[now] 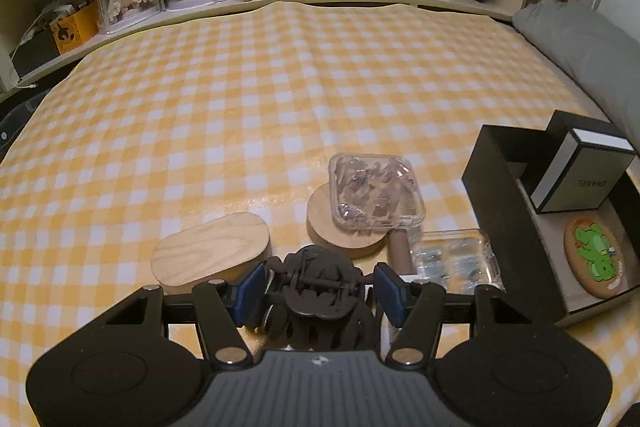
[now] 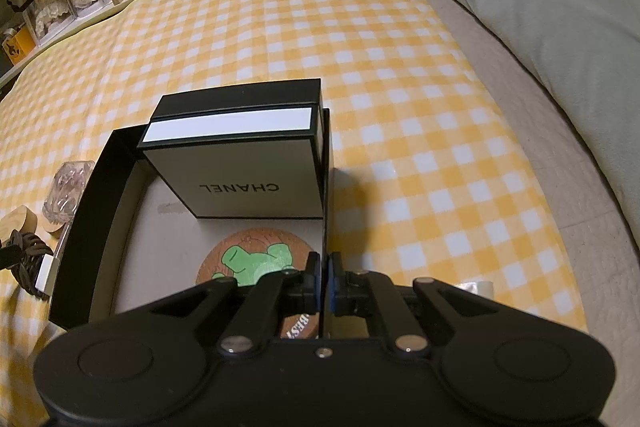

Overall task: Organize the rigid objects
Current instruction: 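Grasp the black hair claw clip with the left tool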

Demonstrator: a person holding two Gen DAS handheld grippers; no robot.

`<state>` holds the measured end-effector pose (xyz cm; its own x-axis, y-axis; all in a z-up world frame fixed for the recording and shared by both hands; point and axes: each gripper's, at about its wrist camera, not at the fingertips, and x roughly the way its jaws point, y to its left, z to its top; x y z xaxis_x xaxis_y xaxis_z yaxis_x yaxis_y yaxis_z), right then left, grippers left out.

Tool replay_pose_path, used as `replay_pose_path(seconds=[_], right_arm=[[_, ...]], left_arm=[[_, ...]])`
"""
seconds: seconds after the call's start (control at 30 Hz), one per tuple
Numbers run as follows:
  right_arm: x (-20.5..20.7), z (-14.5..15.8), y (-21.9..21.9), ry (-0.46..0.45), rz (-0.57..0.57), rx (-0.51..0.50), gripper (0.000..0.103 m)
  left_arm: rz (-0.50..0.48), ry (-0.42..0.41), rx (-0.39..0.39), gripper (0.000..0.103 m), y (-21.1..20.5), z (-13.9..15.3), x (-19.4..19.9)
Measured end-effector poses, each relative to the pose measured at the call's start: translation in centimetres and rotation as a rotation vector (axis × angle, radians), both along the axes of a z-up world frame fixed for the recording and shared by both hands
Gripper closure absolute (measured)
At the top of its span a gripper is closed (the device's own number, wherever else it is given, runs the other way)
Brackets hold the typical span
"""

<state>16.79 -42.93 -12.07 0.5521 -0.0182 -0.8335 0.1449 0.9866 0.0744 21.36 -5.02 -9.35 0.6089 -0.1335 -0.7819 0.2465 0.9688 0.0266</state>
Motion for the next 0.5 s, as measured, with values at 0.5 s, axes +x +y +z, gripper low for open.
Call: replay_pose_path(seconds=[0.5], right_arm=[[0.0, -0.1, 0.1, 0.0, 0.0, -0.001, 0.099]], left_arm=[[0.079, 0.056, -0.083, 0.061, 1.2, 1.0, 0.5]])
